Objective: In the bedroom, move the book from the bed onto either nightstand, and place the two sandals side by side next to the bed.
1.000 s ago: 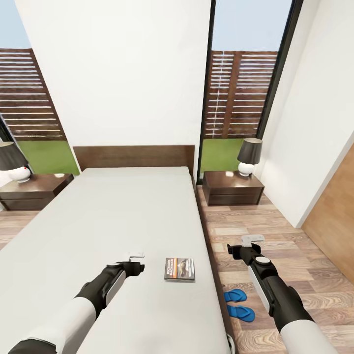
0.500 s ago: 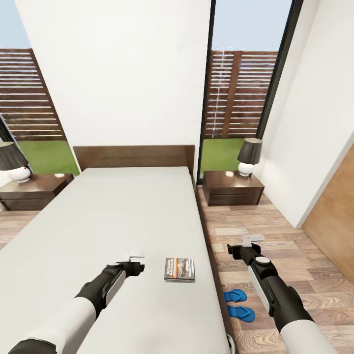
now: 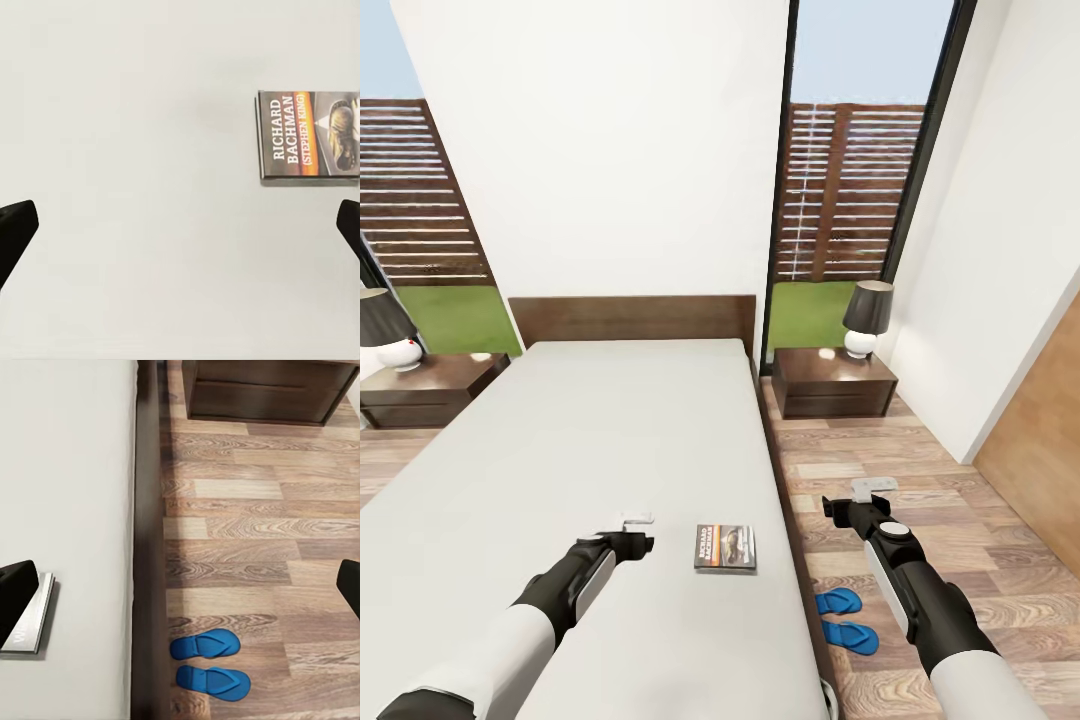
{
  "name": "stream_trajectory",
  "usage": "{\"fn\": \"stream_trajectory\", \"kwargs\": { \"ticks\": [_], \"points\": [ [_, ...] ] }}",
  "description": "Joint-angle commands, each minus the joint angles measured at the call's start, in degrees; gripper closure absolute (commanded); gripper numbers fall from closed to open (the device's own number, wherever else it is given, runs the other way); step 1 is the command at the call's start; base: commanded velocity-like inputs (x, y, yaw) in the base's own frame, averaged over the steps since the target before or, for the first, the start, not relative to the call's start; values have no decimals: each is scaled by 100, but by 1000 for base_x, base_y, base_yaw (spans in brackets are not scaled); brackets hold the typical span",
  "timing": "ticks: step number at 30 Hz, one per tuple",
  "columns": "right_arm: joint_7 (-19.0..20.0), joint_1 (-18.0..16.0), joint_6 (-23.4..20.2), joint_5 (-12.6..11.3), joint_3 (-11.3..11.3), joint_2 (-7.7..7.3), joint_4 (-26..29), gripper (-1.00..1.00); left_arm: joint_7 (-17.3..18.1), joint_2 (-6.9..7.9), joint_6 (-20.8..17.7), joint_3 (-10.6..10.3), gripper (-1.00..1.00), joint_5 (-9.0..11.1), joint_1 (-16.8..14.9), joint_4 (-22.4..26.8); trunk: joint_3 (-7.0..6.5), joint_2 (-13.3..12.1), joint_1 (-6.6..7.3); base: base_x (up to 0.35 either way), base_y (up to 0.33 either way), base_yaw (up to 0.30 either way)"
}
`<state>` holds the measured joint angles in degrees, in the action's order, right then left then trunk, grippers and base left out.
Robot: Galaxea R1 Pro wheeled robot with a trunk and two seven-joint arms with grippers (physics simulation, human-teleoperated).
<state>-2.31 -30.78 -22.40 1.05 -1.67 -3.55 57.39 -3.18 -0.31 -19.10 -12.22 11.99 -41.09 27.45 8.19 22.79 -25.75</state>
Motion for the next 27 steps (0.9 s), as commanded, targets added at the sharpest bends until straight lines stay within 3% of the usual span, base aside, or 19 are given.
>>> {"fn": "stream_trajectory", "kwargs": {
  "ticks": [1, 27],
  "points": [
    [-24, -5, -36, 10, -18, -5, 9, -100, -33, 5, -12, -35, -100, 58, -4, 9, 12, 12, -4, 0, 0, 0],
    [-28, 8, -36, 9, -22, 1, 7, -100, -33, 4, 46, -35, -100, 56, -4, 7, 12, 12, -4, 0, 0, 0]
  ]
}}
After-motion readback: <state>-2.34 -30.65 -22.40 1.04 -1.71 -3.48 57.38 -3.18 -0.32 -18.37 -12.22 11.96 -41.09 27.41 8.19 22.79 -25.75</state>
